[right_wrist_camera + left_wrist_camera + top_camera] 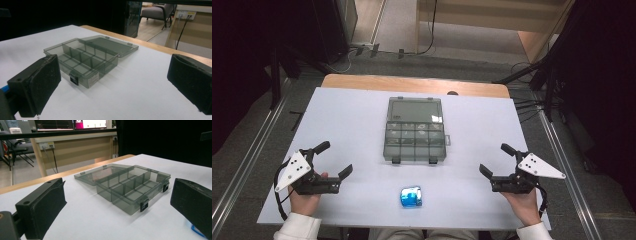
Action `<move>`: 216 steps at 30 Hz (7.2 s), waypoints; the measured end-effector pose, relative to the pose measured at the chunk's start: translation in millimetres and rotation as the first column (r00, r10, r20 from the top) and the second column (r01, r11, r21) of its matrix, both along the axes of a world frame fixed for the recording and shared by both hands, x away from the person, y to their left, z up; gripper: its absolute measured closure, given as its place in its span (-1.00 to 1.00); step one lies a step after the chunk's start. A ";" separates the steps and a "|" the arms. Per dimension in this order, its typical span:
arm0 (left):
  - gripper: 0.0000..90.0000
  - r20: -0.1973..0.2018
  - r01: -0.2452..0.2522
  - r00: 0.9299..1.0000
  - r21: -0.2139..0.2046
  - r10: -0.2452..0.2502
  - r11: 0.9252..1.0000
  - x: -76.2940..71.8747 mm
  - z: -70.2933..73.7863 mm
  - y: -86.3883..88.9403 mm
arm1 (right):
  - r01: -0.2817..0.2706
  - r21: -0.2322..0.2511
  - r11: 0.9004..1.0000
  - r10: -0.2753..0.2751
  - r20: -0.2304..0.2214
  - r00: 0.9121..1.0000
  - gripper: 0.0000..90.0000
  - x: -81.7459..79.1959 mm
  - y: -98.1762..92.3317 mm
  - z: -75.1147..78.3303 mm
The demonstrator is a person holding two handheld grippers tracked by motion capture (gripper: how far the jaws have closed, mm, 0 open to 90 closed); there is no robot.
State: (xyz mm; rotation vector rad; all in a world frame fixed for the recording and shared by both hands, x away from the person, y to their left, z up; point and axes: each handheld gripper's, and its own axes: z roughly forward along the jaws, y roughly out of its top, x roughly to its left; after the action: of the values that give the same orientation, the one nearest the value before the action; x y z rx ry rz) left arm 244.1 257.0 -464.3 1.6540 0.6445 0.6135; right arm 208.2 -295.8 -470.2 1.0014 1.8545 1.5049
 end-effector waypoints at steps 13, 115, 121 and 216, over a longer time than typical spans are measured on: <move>-1.00 -0.020 0.022 1.000 -0.009 -0.022 1.000 1.5 -0.9 -0.1 | -0.025 -0.065 0.998 0.022 -0.043 0.999 -1.00 0.6 9.9 -4.5; -1.00 -0.056 0.070 0.996 -0.031 -0.071 0.997 4.1 -3.5 -0.9 | -0.762 -0.522 0.383 0.478 -0.594 0.647 -0.16 34.7 224.2 -24.3; -1.00 -0.057 0.068 0.996 -0.035 -0.069 0.997 4.5 -3.6 -0.4 | -0.763 -0.519 0.385 0.465 -0.605 0.646 -0.08 35.9 223.8 -23.7; -1.00 -0.086 0.059 0.994 -0.082 -0.066 0.995 11.1 -6.7 5.3 | -0.628 -0.579 0.520 0.275 -0.583 0.765 -0.07 224.7 199.7 31.7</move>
State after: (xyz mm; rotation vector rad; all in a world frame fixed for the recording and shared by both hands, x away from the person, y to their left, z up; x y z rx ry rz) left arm 255.2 262.3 -471.0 1.6276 0.6703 0.4662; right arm 433.0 -96.1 -438.4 0.4137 2.8907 0.5434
